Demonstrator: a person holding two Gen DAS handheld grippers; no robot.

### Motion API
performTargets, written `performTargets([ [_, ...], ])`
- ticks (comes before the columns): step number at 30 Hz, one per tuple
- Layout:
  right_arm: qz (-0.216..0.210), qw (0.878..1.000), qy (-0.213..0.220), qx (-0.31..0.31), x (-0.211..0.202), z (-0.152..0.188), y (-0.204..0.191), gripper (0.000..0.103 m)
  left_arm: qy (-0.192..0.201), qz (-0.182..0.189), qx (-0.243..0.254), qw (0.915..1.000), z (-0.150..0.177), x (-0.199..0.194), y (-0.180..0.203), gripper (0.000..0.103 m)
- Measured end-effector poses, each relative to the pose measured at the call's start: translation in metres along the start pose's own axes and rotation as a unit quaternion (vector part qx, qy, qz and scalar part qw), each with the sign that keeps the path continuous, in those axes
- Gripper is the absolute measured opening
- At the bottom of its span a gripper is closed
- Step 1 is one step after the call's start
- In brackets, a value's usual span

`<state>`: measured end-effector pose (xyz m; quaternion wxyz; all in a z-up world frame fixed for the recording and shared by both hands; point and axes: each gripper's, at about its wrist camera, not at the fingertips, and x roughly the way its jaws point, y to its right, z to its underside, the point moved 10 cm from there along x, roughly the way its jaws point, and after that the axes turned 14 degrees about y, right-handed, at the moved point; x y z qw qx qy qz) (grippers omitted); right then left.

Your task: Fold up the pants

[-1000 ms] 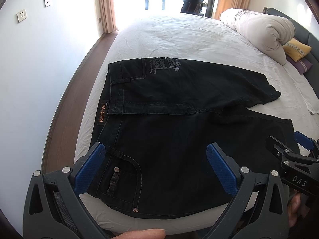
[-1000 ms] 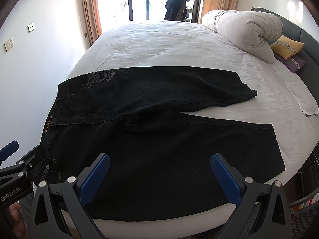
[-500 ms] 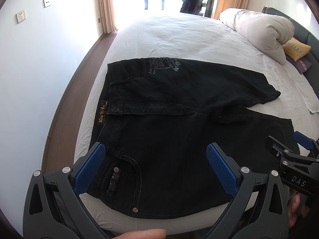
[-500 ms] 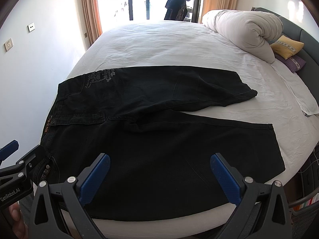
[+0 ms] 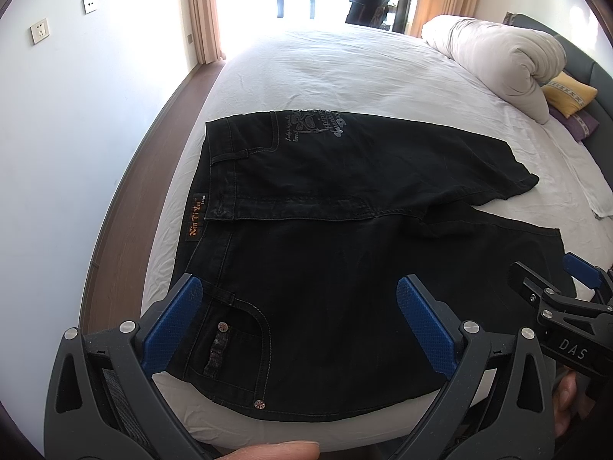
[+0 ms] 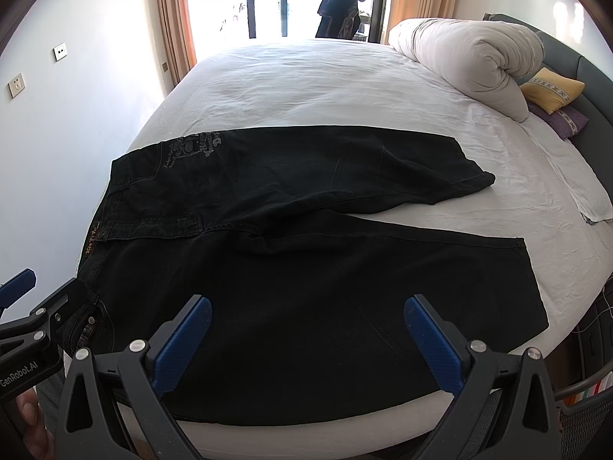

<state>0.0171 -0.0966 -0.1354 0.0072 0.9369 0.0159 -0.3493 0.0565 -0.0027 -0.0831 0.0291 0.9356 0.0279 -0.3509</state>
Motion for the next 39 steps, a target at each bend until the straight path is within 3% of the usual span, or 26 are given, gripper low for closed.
performTargets([
  [21, -0.002, 1.0, -0.002, 0.0, 0.003, 0.009, 0.001, 0.103, 0.007, -0.005, 0.013, 0.9999, 0.001, 0.002, 0.003, 0.103],
  [25, -0.013, 1.0, 0.0, 0.001, 0.009, 0.008, 0.005, 0.103, 0.023, 0.014, 0.031, 0.9992, -0.006, 0.009, 0.008, 0.103],
  [28, -0.04, 0.999, 0.005, 0.005, 0.016, 0.0, 0.009, 0.103, 0.021, 0.051, 0.033, 0.998, -0.023, 0.028, 0.007, 0.103],
  [31, -0.07, 0.997, 0.009, 0.006, 0.026, -0.011, 0.016, 0.103, 0.013, 0.129, 0.044, 0.9906, -0.049, 0.059, 0.014, 0.103],
  [32, -0.082, 0.997, 0.011, 0.007, 0.031, -0.015, 0.018, 0.103, 0.005, 0.137, 0.051, 0.9892, -0.055, 0.07, 0.014, 0.103],
  [34, -0.1, 0.995, 0.014, 0.008, 0.041, -0.024, 0.021, 0.103, 0.001, 0.126, 0.087, 0.9882, -0.069, 0.096, 0.009, 0.103],
  [36, -0.119, 0.993, 0.017, 0.005, 0.052, -0.034, 0.025, 0.103, -0.019, 0.119, 0.147, 0.9818, -0.084, 0.132, 0.004, 0.103],
  [39, -0.151, 0.988, 0.019, -0.008, 0.065, -0.046, 0.028, 0.103, -0.02, 0.109, 0.195, 0.9745, -0.119, 0.176, -0.01, 0.103],
])
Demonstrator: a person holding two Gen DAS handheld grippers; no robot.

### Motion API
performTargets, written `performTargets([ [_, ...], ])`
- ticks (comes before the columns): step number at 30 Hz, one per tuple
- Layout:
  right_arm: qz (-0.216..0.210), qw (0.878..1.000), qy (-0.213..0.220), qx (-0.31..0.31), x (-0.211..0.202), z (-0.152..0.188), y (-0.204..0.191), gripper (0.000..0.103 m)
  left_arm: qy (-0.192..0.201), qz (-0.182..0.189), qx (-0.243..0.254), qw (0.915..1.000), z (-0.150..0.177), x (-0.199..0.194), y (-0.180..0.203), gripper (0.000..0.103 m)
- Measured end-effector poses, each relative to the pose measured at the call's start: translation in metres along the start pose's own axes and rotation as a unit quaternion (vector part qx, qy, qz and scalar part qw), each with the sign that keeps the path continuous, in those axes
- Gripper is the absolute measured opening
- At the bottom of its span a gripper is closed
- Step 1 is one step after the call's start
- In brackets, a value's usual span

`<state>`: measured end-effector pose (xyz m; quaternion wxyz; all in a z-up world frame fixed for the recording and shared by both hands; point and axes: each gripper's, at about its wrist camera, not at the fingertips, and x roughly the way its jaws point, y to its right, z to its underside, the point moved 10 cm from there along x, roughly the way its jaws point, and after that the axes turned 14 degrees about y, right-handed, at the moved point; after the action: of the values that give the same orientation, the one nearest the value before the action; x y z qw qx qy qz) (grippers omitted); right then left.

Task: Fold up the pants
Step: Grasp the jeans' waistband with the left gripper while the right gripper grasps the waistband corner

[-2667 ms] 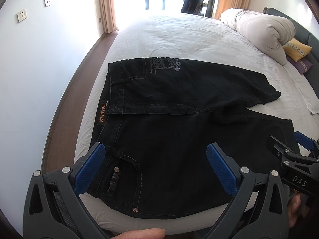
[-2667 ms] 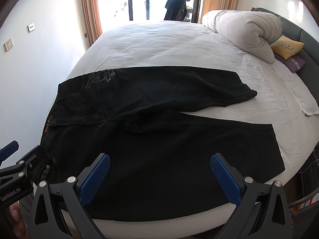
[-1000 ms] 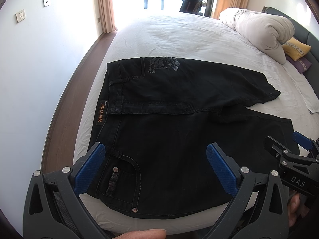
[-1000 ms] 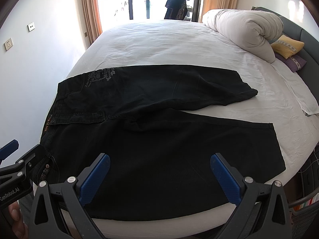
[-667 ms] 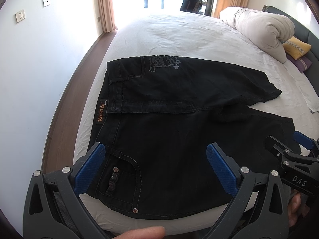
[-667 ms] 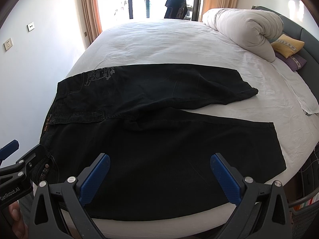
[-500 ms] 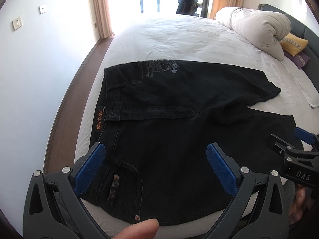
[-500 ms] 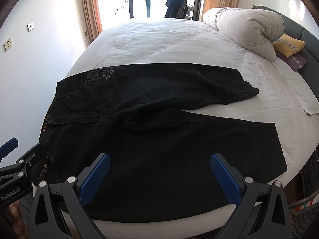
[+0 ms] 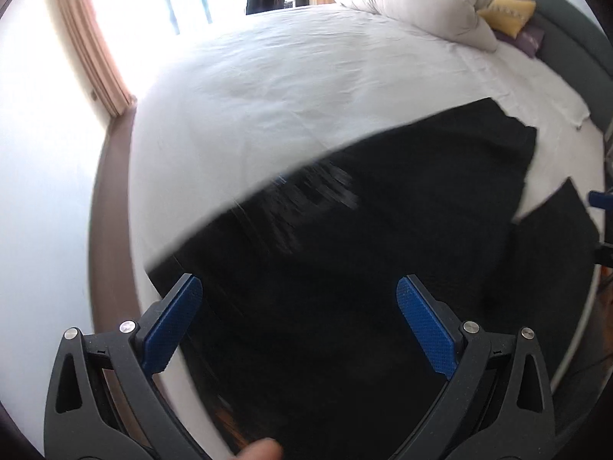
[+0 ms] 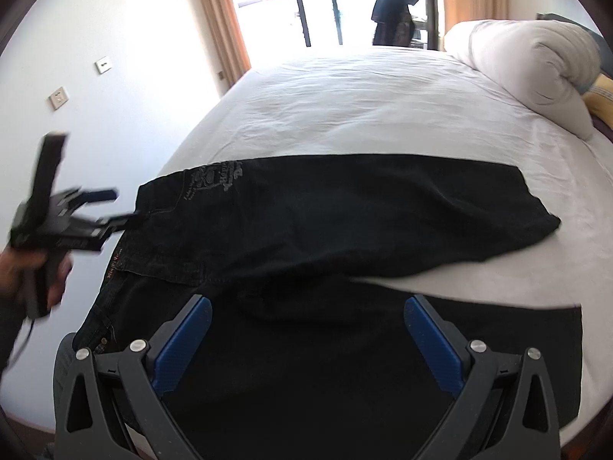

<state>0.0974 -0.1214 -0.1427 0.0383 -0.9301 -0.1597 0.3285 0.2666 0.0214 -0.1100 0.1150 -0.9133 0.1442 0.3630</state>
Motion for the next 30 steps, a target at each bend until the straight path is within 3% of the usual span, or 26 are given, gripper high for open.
performTargets([
  [1, -0.011, 1.0, 0.001, -0.009, 0.005, -0.004, 0.002, 0.103, -0.006, 0.001, 0.011, 0.9999, -0.007, 0.012, -0.01, 0.103],
  [3, -0.029, 0.999, 0.0, -0.031, 0.015, -0.011, 0.005, 0.101, -0.037, 0.037, 0.024, 0.9983, -0.016, 0.045, -0.026, 0.103],
  [6, -0.045, 0.998, -0.017, -0.051, 0.032, -0.016, 0.011, 0.09, -0.083, 0.076, 0.025, 0.9933, -0.014, 0.083, -0.043, 0.103],
  [7, -0.052, 0.997, -0.023, -0.053, 0.039, -0.017, 0.013, 0.087, -0.1, 0.094, 0.032, 0.9901, -0.012, 0.095, -0.043, 0.097],
  [8, -0.057, 0.996, -0.03, -0.055, 0.044, -0.018, 0.015, 0.084, -0.109, 0.107, 0.034, 0.9878, -0.01, 0.099, -0.043, 0.084],
  [12, -0.077, 0.994, -0.045, -0.069, 0.064, -0.02, 0.015, 0.081, -0.145, 0.151, 0.027, 0.9774, -0.005, 0.122, -0.039, 0.064],
  [13, -0.081, 0.993, -0.049, -0.071, 0.068, -0.02, 0.015, 0.081, -0.157, 0.153, 0.03, 0.9752, -0.002, 0.13, -0.039, 0.061],
  [23, -0.111, 0.988, -0.06, -0.086, 0.094, -0.026, 0.006, 0.081, -0.191, 0.167, -0.003, 0.9674, 0.002, 0.154, -0.045, 0.058],
  [24, -0.112, 0.988, -0.061, -0.089, 0.097, -0.027, 0.005, 0.079, -0.194, 0.167, -0.004, 0.9667, 0.002, 0.154, -0.045, 0.055],
  [26, -0.118, 0.987, -0.063, -0.095, 0.1, -0.031, 0.001, 0.076, -0.196, 0.163, -0.003, 0.9669, 0.001, 0.161, -0.044, 0.033],
  [30, -0.127, 0.983, -0.059, -0.121, 0.109, -0.044, -0.008, 0.072, -0.177, 0.164, 0.013, 0.9704, 0.001, 0.151, -0.034, 0.014],
])
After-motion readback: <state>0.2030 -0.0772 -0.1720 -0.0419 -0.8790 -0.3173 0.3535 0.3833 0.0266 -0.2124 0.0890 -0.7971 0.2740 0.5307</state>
